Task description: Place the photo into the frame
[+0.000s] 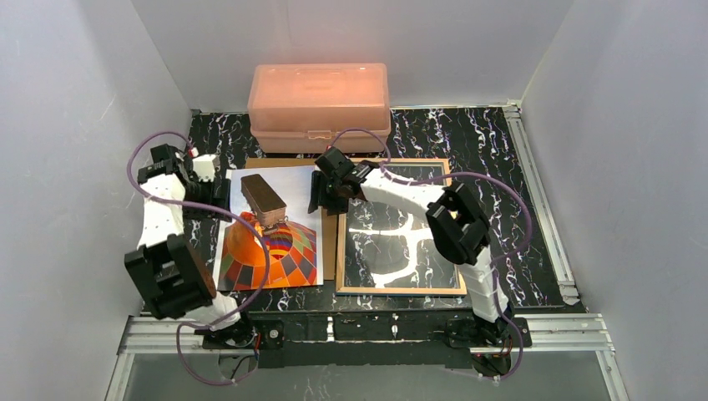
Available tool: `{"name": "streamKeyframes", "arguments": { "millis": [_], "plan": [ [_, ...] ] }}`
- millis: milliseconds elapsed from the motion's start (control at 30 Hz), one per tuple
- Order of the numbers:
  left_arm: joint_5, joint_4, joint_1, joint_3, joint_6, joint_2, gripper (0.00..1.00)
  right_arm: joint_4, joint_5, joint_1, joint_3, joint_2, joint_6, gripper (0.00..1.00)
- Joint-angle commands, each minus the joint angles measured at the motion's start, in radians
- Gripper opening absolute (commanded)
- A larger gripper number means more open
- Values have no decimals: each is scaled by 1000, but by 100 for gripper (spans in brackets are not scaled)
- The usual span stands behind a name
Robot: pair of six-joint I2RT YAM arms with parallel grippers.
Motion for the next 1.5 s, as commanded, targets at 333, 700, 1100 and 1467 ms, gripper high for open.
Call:
{"name": "streamKeyframes", "arguments": {
  "millis": [333, 700, 1100, 1467],
  "plan": [
    [9, 50, 107, 20, 98, 274, 80, 97, -206, 19, -127, -43, -2, 76],
    [29, 117, 107, -66, 133, 279, 71, 149, -303, 89, -455, -258, 179, 84],
    [22, 142, 106, -110, 136, 243, 64, 192, -314, 220, -472, -197, 312, 85],
    [26, 186, 104, -179, 149, 221, 61, 295, -197, 252, -616, -201, 444, 85]
  ]
}}
